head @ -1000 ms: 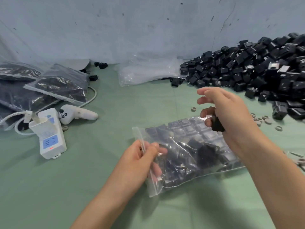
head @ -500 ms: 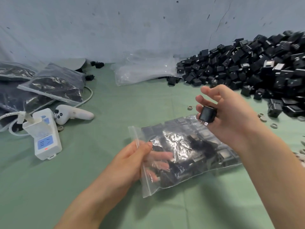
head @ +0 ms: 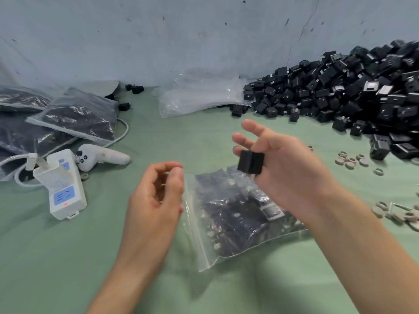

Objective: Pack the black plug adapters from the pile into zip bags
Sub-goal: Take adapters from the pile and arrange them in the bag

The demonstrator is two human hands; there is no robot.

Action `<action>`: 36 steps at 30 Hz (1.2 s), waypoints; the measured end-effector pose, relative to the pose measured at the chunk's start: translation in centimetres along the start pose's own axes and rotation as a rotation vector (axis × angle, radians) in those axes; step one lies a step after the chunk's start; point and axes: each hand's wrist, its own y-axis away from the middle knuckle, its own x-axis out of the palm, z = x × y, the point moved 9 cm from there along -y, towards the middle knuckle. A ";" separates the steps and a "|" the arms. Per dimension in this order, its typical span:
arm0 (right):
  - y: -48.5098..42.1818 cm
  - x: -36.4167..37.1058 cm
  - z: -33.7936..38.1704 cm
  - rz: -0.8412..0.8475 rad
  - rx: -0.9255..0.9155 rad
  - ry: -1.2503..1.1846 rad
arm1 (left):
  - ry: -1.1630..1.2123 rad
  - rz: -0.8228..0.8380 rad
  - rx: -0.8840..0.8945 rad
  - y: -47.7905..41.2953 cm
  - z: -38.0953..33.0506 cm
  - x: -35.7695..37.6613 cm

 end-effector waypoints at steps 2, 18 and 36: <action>0.2 2.1 -1.3 0.084 -0.013 0.045 | 0.010 0.129 0.029 1.0 -1.3 2.1; 1.5 1.8 0.8 0.009 -0.509 1.001 | 0.107 0.111 -0.569 0.6 7.3 -2.3; 2.4 -3.0 -0.3 -0.162 -0.586 1.366 | 0.269 0.342 -0.525 2.2 5.3 4.2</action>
